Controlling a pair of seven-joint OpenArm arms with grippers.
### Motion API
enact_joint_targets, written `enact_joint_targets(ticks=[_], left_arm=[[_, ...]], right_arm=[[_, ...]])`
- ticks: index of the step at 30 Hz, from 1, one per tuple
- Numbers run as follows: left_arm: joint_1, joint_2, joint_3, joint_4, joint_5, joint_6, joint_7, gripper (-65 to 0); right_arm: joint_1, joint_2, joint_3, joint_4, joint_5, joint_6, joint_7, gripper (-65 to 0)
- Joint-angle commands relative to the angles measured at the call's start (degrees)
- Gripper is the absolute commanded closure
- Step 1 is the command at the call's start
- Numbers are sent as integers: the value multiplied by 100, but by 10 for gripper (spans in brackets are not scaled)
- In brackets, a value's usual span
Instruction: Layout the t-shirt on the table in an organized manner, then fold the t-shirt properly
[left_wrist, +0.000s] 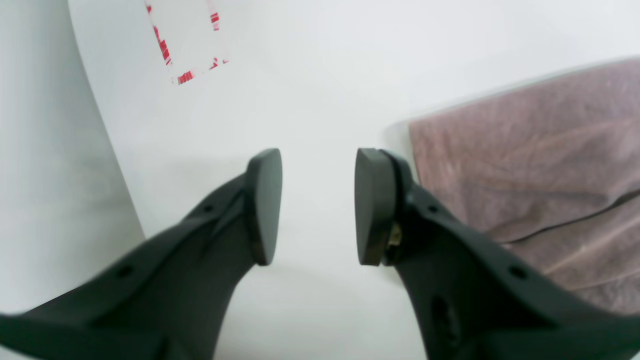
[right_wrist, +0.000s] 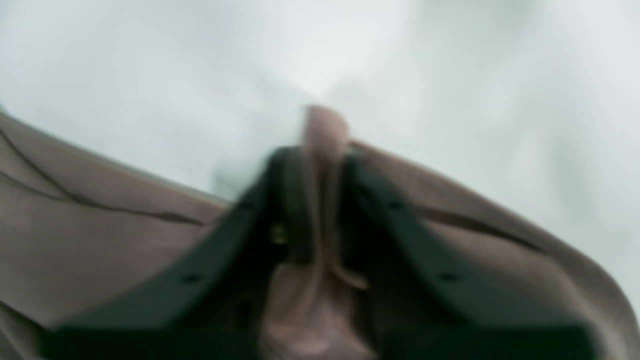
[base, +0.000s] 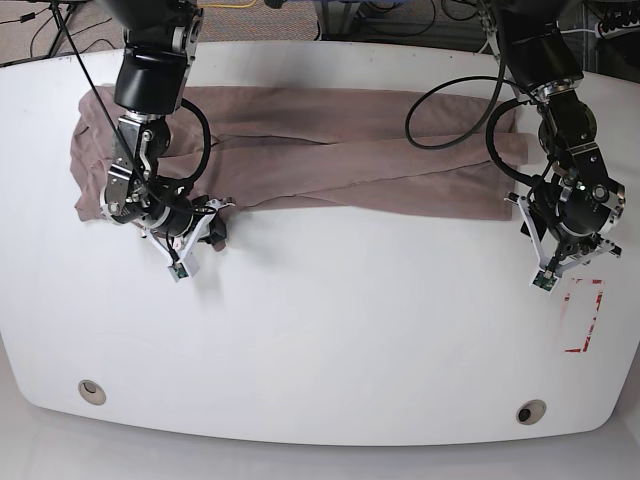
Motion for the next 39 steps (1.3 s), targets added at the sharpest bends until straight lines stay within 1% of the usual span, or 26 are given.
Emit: enact_joint_targets(ticks=[1, 2, 5, 10, 16, 21, 24, 29, 31, 35, 37, 39], left_arm=[[-120, -60, -2, 91, 10, -3, -61, -228], [-120, -60, -2, 91, 10, -3, -61, -228], [-111, -60, -2, 82, 10, -3, -61, -228], [-111, -60, 7, 64, 10, -3, -69, -228], [-111, -60, 7, 55, 10, -3, -69, -228], [-111, -60, 15, 47, 10, -3, -69, -228], [-111, -60, 24, 47, 10, -3, -69, -228], [-111, -43, 33, -68, 10, -3, -78, -228], [-111, -43, 33, -164, 10, -3, -78, -228], [-111, -52, 33, -305, 10, -3, -87, -228], [-111, -52, 33, -314, 10, -3, -113, -228], [-103, -43, 33, -314, 10, -3, -201, -228]], right_arm=[[131, 48, 17, 280, 84, 12, 46, -8], [114, 48, 25, 447, 84, 12, 37, -29], [-44, 48, 25, 887, 84, 12, -69, -5], [-299, 48, 43, 2030, 84, 12, -702, -2], [-906, 48, 43, 3384, 84, 12, -1141, -3], [-1460, 30, 43, 4201, 84, 12, -1572, -3], [-1820, -93, 43, 4430, 84, 12, -1704, -3], [-2357, -198, 96, 4474, 84, 12, -1713, -3], [-2541, -304, 192, 4474, 127, 12, -1713, -3], [-2831, -488, 526, 4474, 418, 12, -1713, -6], [-2928, -488, 632, 4465, 602, 12, -1721, -8], [-3033, -488, 676, 4465, 725, 12, -1721, -27]])
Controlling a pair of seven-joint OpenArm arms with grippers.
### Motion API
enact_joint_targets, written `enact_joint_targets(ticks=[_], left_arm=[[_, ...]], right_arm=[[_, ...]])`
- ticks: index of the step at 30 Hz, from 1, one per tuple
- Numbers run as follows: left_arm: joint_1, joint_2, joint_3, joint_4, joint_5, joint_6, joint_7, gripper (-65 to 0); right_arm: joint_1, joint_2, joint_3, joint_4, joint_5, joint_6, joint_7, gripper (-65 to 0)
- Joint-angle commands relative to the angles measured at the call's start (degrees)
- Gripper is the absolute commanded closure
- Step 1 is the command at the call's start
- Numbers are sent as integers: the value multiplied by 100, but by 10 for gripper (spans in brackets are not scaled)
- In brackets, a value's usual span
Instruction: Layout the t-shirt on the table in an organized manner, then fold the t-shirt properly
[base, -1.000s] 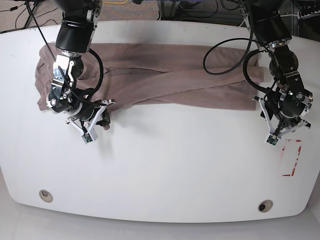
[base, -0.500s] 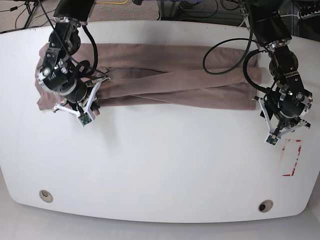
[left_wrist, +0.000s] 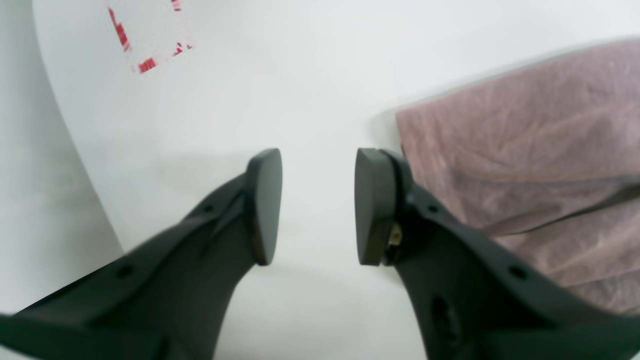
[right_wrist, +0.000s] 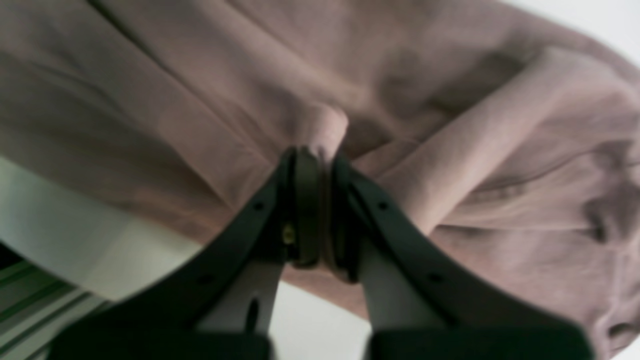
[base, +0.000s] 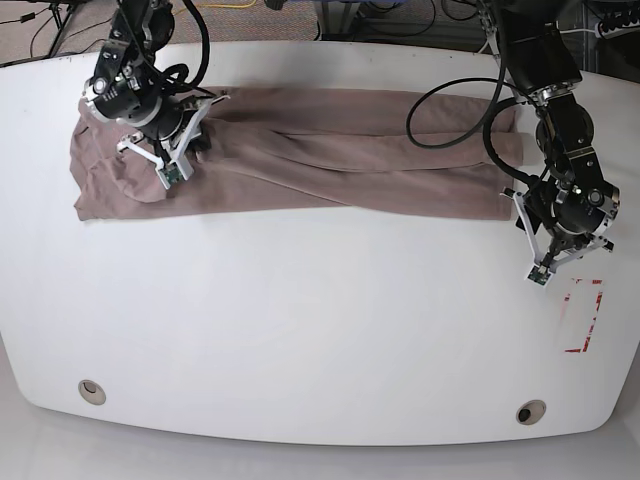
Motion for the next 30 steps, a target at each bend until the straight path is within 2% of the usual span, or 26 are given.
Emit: enact_joint_targets(ticks=[1, 5, 8, 11, 14, 20, 30], left_arm=[[-98, -45, -4, 75, 12, -3, -206, -228], [-1, -36, -4, 75, 12, -3, -311, -228], [7, -36, 66, 75, 12, -3, -311, -228], [25, -45, 251, 75, 12, -3, -311, -228], [130, -54, 347, 84, 12, -3, -311, -228], [166, -36, 374, 84, 12, -3, -320, -228], [166, -19, 374, 84, 12, -3, -320, -228]], right_arm=[[-70, 34, 33, 111, 199, -7, 69, -51], [-219, 43, 60, 129, 383, -7, 69, -263], [-325, 43, 253, 137, 515, -7, 69, -361], [-378, 78, 517, 137, 726, -7, 69, -350], [-351, 262, 710, 137, 990, -7, 69, -335], [62, 438, 772, 93, 1043, -7, 78, -333], [1161, 386, 728, -126, -258, -7, 78, -328]])
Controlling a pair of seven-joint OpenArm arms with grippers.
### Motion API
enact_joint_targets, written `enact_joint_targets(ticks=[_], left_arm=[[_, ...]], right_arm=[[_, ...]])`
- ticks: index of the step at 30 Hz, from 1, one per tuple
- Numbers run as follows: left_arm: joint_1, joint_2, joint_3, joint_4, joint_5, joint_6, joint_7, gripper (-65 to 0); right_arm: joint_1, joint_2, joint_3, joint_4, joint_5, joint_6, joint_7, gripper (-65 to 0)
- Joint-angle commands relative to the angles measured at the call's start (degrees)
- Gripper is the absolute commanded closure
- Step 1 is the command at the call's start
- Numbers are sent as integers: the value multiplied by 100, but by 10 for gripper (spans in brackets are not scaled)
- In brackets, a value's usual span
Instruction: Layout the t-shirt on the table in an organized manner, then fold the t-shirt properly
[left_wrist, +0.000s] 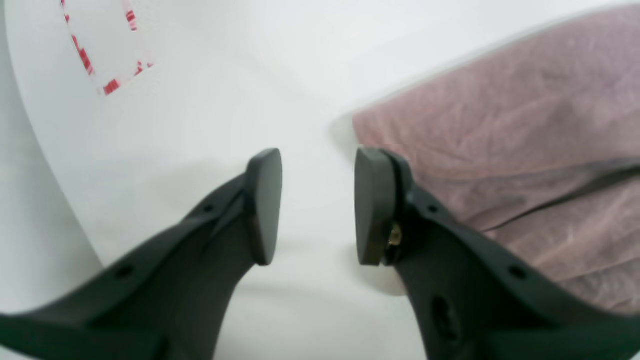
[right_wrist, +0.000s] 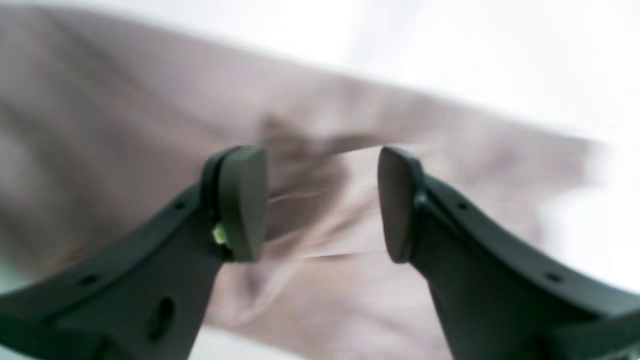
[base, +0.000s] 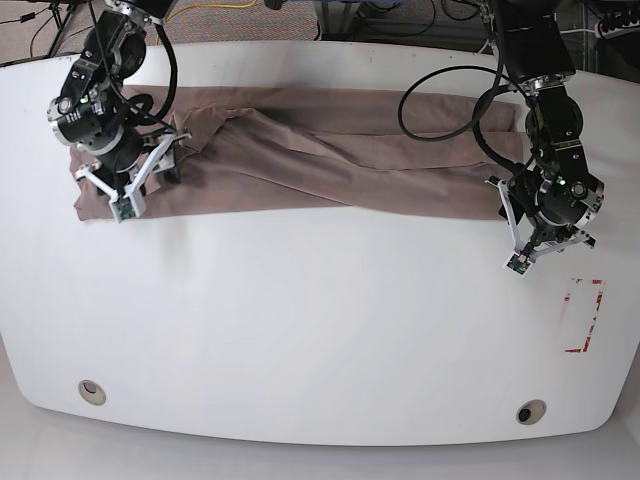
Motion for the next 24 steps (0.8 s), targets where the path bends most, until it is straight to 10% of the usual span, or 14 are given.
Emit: enact_joint_targets(ticks=[1, 24], left_arm=[[-123, -41, -4, 91, -12, -3, -60, -228], [-114, -67, -4, 91, -12, -3, -60, -228]], right_arm=[[285, -4, 7, -46, -150, 8, 75, -328], [30, 418, 622, -1646, -475, 8, 717, -231]])
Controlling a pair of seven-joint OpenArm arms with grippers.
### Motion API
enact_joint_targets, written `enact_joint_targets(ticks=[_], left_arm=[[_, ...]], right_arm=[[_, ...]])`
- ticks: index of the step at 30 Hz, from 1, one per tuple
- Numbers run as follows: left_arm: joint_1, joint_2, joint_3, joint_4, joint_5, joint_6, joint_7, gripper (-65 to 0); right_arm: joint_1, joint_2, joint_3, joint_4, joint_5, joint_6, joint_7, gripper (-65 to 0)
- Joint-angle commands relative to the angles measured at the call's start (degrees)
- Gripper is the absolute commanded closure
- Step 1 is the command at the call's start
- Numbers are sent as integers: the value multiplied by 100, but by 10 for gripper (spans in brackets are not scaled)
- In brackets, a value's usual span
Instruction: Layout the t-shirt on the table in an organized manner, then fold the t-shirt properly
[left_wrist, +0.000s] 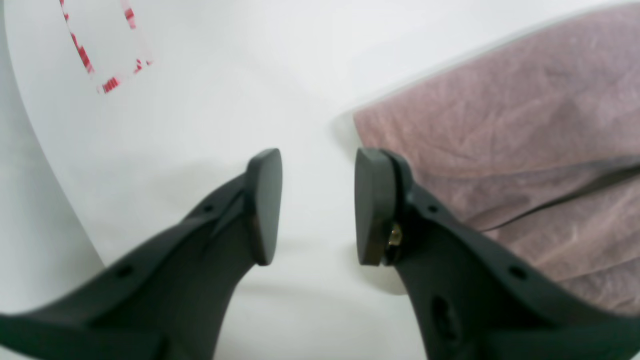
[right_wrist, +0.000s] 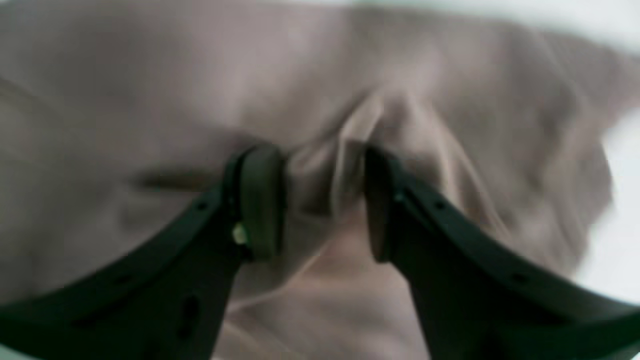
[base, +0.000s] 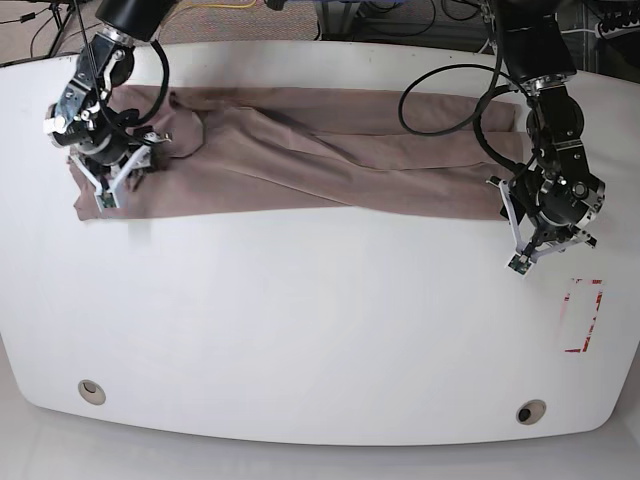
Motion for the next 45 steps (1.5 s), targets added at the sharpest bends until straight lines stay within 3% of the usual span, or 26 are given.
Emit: enact_joint_targets(ticks=[1, 7, 11, 17, 27, 39, 45], left_arm=[[-110, -43, -4, 91, -8, -3, -60, -228], [-119, -34, -4, 91, -8, -3, -60, -228], [-127, -34, -4, 91, -17, -3, -60, -228], [-127, -25, -4, 91, -17, -3, -60, -228], [-101, -34, 189, 117, -17, -3, -25, -228], [488, 89, 171, 91, -8, -3, -69, -228], [787, 89, 163, 91, 10, -3, -280, -228]], right_arm=[[-147, 202, 154, 125, 76, -5, 99, -227], [-525, 316, 585, 432, 76, -5, 72, -219], [-675, 290, 673, 1092, 85, -5, -227, -220], [-552, 9, 664, 1962, 85, -5, -657, -222], [-367, -35, 700, 1681, 14, -5, -789, -217], [-358, 141, 700, 274, 6, -5, 230, -216], [-270, 387, 708, -359, 6, -5, 608, -216]])
